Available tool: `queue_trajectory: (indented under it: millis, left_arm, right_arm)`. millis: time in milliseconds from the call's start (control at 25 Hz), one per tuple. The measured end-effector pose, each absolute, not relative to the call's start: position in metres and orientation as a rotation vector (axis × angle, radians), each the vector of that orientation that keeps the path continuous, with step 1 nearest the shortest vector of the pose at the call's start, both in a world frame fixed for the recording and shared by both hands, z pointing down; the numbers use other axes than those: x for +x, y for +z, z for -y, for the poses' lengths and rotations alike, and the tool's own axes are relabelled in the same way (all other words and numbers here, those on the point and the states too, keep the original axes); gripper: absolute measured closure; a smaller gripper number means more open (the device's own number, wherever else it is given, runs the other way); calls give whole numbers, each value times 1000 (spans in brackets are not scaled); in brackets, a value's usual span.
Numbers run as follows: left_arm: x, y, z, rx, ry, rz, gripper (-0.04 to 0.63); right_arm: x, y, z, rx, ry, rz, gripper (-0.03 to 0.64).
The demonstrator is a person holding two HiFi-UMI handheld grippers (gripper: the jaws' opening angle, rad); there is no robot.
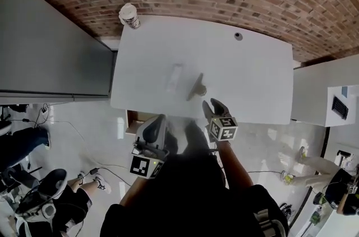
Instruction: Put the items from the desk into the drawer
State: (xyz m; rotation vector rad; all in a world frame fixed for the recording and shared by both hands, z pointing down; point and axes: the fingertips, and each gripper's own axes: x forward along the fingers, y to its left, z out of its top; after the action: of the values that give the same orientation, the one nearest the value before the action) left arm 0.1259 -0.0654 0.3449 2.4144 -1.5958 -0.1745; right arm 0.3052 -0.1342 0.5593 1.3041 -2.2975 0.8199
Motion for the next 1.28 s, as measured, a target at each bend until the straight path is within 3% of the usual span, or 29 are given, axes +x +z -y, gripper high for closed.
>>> queue_trajectory:
  millis: [480, 880, 1080, 1280]
  left_arm:
    - [132, 361, 79, 2327, -117, 1664, 591]
    - [128, 359, 82, 2271, -130, 1761, 591]
    - [126, 364, 81, 2218, -146, 1792, 591]
    - [121, 369, 78, 2188, -123, 1822, 591]
  right_arm:
    - [314, 673, 163, 1290, 1335, 2070, 476]
    - [302, 711, 177, 1218, 1497, 2000, 477]
    - [301, 720, 180, 1188, 1525, 1982, 555]
    - [299, 715, 184, 1162, 1547, 2003, 575]
